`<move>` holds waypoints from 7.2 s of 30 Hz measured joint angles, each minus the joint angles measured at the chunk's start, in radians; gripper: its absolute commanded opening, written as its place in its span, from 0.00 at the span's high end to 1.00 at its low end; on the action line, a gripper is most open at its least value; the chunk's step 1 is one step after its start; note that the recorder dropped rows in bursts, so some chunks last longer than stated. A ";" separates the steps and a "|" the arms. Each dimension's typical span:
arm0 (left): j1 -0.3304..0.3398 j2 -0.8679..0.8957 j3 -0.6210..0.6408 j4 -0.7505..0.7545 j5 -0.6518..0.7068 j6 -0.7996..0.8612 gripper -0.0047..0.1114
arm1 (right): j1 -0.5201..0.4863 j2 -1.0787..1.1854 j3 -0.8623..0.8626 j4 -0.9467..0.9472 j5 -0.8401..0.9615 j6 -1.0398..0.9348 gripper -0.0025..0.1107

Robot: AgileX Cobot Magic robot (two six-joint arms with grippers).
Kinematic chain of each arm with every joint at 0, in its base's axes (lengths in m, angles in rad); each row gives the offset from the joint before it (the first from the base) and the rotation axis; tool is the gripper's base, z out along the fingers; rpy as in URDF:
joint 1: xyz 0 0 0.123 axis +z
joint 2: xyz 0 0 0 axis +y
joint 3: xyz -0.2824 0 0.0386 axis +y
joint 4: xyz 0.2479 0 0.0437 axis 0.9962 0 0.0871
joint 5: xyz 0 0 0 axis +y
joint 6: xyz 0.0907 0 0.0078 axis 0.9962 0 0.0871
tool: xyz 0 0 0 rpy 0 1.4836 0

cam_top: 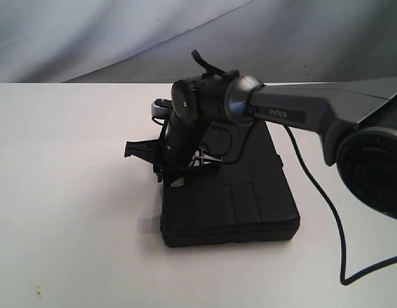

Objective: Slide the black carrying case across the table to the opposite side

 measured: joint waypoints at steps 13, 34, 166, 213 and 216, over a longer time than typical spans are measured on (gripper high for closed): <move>0.000 0.000 0.000 0.000 0.000 0.000 0.96 | 0.000 0.000 -0.001 0.000 -0.008 0.011 0.98; 0.000 0.000 0.000 0.000 0.000 0.000 0.96 | 0.000 0.000 -0.001 0.000 -0.024 0.009 0.79; 0.000 0.000 0.000 0.000 0.000 0.000 0.96 | -0.526 -2.000 1.519 -0.124 -1.074 -0.880 0.98; 0.000 0.000 0.000 0.000 0.000 0.000 0.96 | -0.769 -2.293 1.812 0.183 -0.705 -1.060 0.98; 0.000 0.000 0.000 0.000 0.000 0.000 0.96 | -0.769 -2.293 1.812 0.094 -0.701 -1.027 0.98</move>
